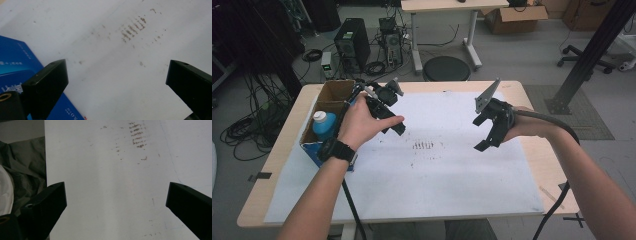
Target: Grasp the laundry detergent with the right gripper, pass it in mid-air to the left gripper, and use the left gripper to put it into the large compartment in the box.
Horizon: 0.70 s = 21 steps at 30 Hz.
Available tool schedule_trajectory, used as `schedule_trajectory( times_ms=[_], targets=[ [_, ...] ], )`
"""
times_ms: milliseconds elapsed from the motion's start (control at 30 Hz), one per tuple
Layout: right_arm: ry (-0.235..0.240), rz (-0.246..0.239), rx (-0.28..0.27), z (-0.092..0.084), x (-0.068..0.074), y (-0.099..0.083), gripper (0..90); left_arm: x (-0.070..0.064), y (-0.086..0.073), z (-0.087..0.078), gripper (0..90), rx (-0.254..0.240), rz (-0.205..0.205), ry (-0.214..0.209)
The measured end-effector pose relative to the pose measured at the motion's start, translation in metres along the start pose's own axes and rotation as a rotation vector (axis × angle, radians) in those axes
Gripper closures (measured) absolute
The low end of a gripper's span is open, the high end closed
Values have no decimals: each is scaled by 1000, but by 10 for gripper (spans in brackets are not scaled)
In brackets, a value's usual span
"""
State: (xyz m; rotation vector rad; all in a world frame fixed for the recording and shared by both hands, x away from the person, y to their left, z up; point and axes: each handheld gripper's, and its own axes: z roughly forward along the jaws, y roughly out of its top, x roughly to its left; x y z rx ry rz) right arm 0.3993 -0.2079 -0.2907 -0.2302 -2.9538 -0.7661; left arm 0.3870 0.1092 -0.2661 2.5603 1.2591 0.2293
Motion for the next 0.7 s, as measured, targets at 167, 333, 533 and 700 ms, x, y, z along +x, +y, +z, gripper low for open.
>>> schedule_trajectory(
  times_ms=[167,333,533,700],
  targets=[
    [-5,1,-1,1,-1,-1,30,0,0,4,47,7,0,-5],
    [-6,1,2,1,-1,-1,30,0,0,3,47,7,2,-6],
    [-9,4,6,0,-1,-1,30,-1,0,2,47,7,4,-16],
    [-4,1,8,1,0,-2,30,-2,1,2,46,3,6,-16]
  ],
)
